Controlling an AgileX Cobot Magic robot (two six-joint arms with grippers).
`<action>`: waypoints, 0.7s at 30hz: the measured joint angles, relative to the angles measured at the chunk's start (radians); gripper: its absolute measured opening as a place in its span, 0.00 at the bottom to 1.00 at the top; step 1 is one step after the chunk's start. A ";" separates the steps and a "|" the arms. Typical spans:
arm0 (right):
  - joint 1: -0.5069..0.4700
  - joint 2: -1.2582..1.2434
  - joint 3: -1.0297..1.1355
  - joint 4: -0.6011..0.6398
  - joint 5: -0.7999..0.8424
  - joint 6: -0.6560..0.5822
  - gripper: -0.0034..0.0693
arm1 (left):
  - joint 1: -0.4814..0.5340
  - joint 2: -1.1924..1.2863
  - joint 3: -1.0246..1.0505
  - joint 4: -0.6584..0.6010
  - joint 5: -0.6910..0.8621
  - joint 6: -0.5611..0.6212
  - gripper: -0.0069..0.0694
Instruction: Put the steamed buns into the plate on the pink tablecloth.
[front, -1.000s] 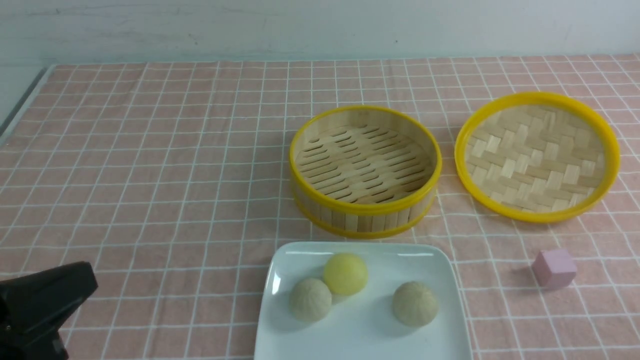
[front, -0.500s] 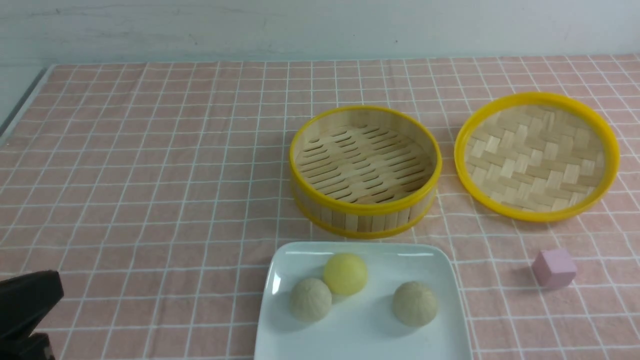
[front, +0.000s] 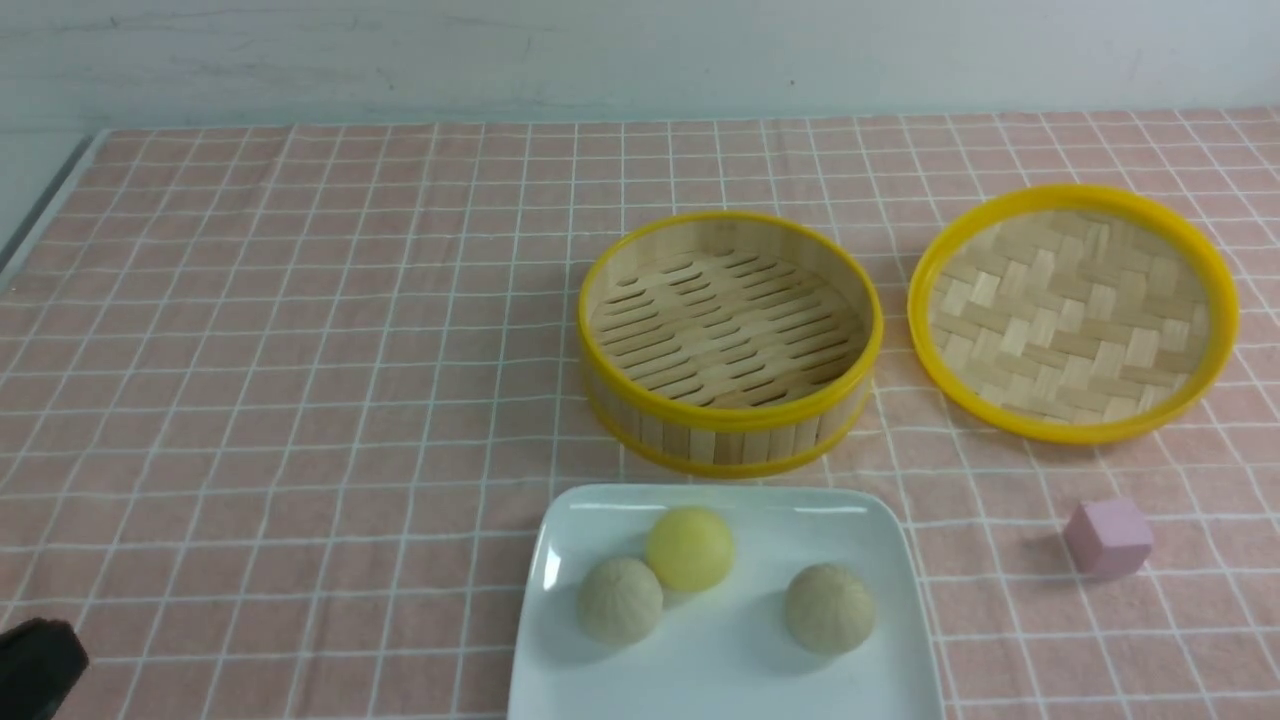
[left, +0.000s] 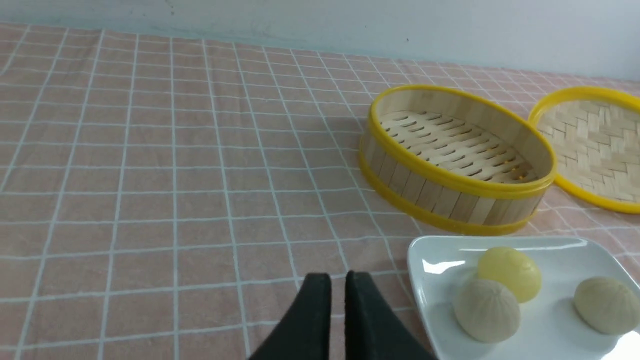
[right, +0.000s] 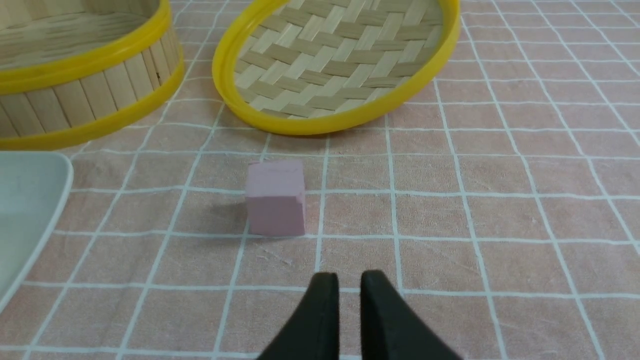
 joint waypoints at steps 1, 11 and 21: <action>0.000 0.000 0.000 0.000 0.000 0.000 0.18 | 0.043 -0.010 0.025 -0.042 -0.013 0.030 0.19; 0.000 0.000 0.000 0.000 0.000 0.000 0.19 | 0.486 -0.013 0.173 -0.382 -0.216 0.534 0.20; -0.001 0.000 0.000 0.000 0.000 0.000 0.21 | 0.663 -0.013 0.278 -0.334 -0.228 0.408 0.21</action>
